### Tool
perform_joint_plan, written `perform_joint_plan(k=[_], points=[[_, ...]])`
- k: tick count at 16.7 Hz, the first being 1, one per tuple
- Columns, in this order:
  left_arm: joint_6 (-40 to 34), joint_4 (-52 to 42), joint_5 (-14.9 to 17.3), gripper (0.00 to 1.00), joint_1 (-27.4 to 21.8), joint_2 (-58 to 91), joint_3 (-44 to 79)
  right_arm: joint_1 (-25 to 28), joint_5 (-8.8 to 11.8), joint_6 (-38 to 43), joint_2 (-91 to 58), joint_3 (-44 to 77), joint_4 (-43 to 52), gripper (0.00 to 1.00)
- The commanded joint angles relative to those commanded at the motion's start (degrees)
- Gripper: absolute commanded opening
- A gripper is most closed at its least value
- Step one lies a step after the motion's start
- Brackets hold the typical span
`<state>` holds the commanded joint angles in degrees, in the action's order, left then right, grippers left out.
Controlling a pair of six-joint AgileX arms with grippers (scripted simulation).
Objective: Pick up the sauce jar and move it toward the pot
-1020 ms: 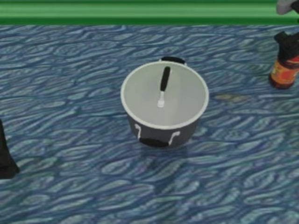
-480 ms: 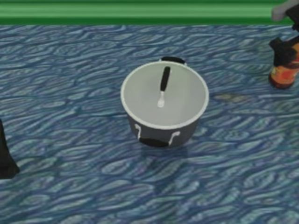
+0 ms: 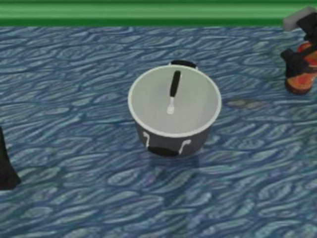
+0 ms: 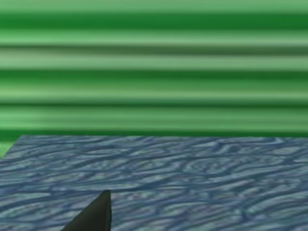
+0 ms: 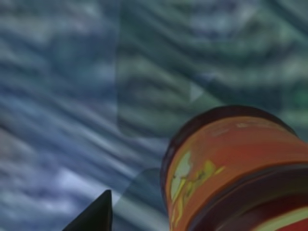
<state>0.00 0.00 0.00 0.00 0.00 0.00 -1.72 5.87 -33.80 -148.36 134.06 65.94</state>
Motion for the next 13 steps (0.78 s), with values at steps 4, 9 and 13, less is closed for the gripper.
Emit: perform_joint_plan(k=[4,9,13], points=[[0.0,0.0,0.0,1.00,0.0,0.0,0.0,0.0,0.0,0.0,0.0,0.0,0.0,0.62],[0.0,0.0,0.0,1.00,0.0,0.0,0.0,0.0,0.0,0.0,0.0,0.0,0.0,0.25],[0.0,0.0,0.0,1.00,0.0,0.0,0.0,0.0,0.0,0.0,0.0,0.0,0.0,0.00]])
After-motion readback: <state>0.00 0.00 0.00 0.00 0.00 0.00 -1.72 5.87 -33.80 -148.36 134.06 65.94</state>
